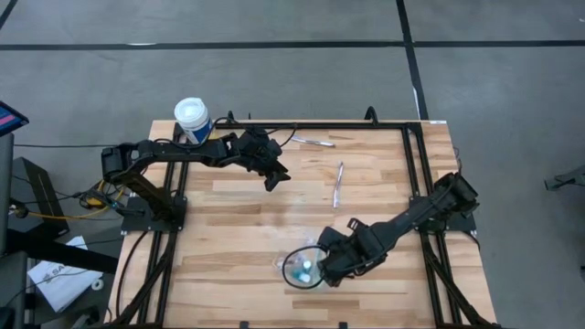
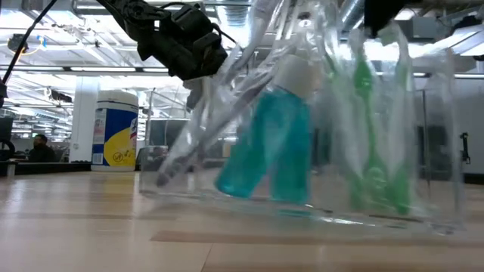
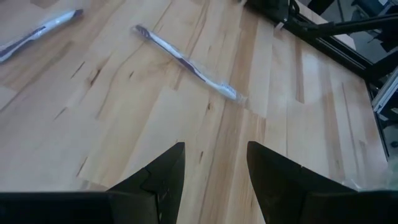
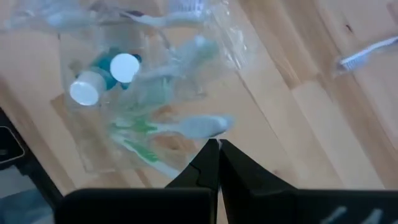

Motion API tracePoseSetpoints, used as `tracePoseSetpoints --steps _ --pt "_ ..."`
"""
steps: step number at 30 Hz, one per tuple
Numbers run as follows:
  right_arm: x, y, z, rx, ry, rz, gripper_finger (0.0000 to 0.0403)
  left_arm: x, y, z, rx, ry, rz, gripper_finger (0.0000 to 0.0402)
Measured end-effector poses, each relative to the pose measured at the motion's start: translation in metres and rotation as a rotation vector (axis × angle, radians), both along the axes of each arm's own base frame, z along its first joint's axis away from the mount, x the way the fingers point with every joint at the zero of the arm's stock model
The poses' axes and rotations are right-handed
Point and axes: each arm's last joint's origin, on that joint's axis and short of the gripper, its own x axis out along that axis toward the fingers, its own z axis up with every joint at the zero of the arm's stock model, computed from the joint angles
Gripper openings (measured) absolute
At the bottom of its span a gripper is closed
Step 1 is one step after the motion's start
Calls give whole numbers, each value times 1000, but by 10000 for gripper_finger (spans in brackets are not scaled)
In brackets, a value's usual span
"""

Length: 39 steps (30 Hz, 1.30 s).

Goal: Pick & Place toothbrushing station
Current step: Put the green toothbrush in the transparent organizer, then put the purple toothbrush in the transparent organizer

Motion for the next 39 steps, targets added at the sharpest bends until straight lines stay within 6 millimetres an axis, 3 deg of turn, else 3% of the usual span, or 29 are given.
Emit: tracePoseSetpoints --steps 5,9,14,19,26,29,32,36,39 --pt "1 1 0 76 26 29 30 0 0 0 -1 -1 -1 167" --pt "0 -1 2 96 53 24 96 0 0 0 -5 -4 -8 167" --pt "-3 -4 21 88 71 13 191 0 0 1 -6 -10 -11 167" --pt "-5 -8 59 86 -10 36 257 1 0 1 -3 -18 -11 167" --pt "-15 -23 120 2 -182 11 270 2 0 4 -14 -41 -36 167" --pt "-18 -33 143 -53 -291 -23 270 5 4 22 29 -92 -47 167" --pt "-18 -43 159 -92 -362 -39 270 7 12 55 141 -184 -69 167" --pt "-14 -57 165 -105 -374 -50 270 3 33 92 303 -173 10 167" --pt "-11 -64 164 -115 -365 -50 270 -3 55 104 423 -113 90 167"
